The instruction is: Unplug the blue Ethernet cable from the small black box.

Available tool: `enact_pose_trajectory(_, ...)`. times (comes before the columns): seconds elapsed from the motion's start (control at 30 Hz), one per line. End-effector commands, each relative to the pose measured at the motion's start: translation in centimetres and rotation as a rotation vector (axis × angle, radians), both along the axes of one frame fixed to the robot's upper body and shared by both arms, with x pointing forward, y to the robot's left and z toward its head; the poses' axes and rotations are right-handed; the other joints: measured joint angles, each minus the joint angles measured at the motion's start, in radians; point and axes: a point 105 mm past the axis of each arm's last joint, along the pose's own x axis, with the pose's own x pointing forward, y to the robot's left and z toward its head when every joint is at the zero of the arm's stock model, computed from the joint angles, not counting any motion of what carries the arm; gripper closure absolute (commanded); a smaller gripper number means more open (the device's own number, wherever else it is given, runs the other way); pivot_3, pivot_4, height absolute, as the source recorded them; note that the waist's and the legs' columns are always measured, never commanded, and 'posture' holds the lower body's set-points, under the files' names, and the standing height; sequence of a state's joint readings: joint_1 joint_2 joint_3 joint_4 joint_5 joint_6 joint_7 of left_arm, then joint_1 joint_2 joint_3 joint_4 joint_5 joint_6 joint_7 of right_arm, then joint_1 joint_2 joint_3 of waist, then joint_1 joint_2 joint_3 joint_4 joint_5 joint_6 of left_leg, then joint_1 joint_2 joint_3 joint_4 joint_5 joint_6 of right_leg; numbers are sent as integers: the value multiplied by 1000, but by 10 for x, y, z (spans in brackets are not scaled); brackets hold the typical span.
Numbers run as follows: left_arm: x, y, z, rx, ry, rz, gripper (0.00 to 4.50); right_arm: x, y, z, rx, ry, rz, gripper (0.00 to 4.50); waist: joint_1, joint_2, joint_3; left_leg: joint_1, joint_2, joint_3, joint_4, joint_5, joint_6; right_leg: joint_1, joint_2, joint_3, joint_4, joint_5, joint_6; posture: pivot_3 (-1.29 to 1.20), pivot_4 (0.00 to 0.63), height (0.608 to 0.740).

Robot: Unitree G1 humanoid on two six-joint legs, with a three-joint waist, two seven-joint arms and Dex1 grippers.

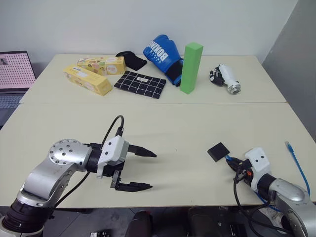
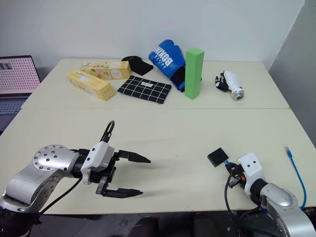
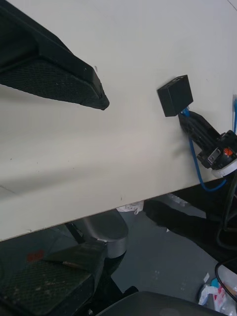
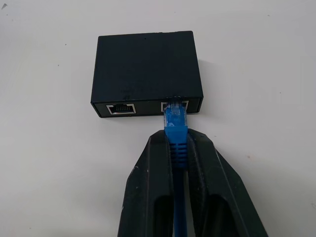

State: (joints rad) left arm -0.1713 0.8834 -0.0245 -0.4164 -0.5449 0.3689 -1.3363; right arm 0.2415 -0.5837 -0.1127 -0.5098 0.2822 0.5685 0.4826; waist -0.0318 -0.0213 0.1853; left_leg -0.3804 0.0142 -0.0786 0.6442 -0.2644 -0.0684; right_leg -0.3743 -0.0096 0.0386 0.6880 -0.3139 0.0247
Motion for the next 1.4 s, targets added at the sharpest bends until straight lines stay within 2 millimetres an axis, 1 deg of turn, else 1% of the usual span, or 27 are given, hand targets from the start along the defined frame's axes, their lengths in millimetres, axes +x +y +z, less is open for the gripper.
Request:
enact_pose_trajectory(0.03, 5, 3, 6, -8, -43, 24, 0, 2, 5, 4, -9, -9, 54, 4394, 0, 0, 0, 0, 0, 0, 0, 0, 0, 0, 0, 0, 0, 0, 0, 0, 150, 740)
enact_pose_trajectory(0.1, 6, 3, 7, -13, -41, 27, 0, 4, 7, 7, -10, -14, 76, 4394, -1, 0, 0, 0, 0, 0, 0, 0, 0, 0, 0, 0, 0, 0, 0, 0, 150, 740)
enact_pose_trajectory(0.2, 10, 2, 13, -37, -67, 43, 0, 13, 11, 16, -29, -45, 131, 4394, 0, 0, 0, 0, 0, 0, 0, 0, 0, 0, 0, 0, 0, 0, 0, 0, 150, 740)
enact_pose_trajectory(0.37, 19, 4, 23, -149, -82, 123, 0, 26, 16, 24, -35, -75, 153, 4394, 0, 0, 0, 0, 0, 0, 0, 0, 0, 0, 0, 0, 0, 0, 0, 0, 150, 740)
enact_pose_trajectory(0.47, 23, 6, 26, -204, -69, 182, 0, 33, 23, 31, -53, -107, 198, 4394, 1, 0, 0, -1, 0, 0, 0, 0, 0, 0, 0, 0, 0, 0, 0, 0, 150, 740)
enact_pose_trajectory(0.6, 45, 13, 35, -317, -50, 371, 0, 45, 45, 54, -110, -222, 329, 4394, -1, 0, 0, -1, 0, 0, 1, 0, 0, -1, 0, 0, 1, 0, 0, 0, 150, 740)
enact_pose_trajectory(0.67, 49, 17, 39, -374, 2, 432, 0, 50, 57, 64, -164, -288, 418, 4394, -1, 0, 0, 0, 0, -1, 1, 0, 0, -1, 0, 0, 1, 0, 0, 0, 150, 740)
enact_pose_trajectory(0.73, 50, 22, 42, -416, 69, 465, 0, 54, 69, 72, -205, -344, 502, 4394, -1, 0, 0, -1, 0, -1, 1, 0, 0, -1, 0, -1, 1, 0, 0, 0, 150, 740)
enact_pose_trajectory(0.83, 48, 25, 42, -444, 140, 485, 0, 57, 83, 81, -252, -417, 616, 4394, -1, 0, 0, -1, 0, -1, 1, 0, 0, -1, 0, -1, 1, 0, 0, 0, 150, 740)
enact_pose_trajectory(0.93, 43, 18, 45, -488, 240, 457, 0, 62, 105, 98, -300, -519, 790, 4394, -1, 0, 0, -1, -1, -1, 1, 0, 0, -2, -2, -1, 1, 0, 0, 0, 150, 740)
enact_pose_trajectory(1.03, 43, 16, 45, -516, 294, 458, 0, 66, 120, 108, -329, -594, 885, 4394, -1, 0, 0, -1, -1, -1, 1, 0, 0, -1, -2, -1, 2, 1, 0, 0, 150, 740)
enact_pose_trajectory(1.13, 44, 13, 40, -512, 311, 473, 0, 66, 136, 121, -357, -694, 976, 4394, -1, 0, 0, -1, 0, -2, 1, 0, 0, -1, -3, -2, 2, 0, 0, 0, 150, 740)
enact_pose_trajectory(1.23, 47, 10, 39, -523, 320, 481, 0, 63, 146, 127, -381, -755, 1049, 4394, -1, 0, 0, -1, 0, -2, 1, 0, 0, -1, -5, -2, 2, 1, 0, 0, 150, 740)
enact_pose_trajectory(1.4, 49, 5, 35, -524, 336, 478, 0, 60, 154, 131, -396, -807, 1102, 4394, 2, 0, 0, -1, 0, -2, 1, 0, -1, -1, -9, -2, 2, 1, 0, 0, 150, 740)
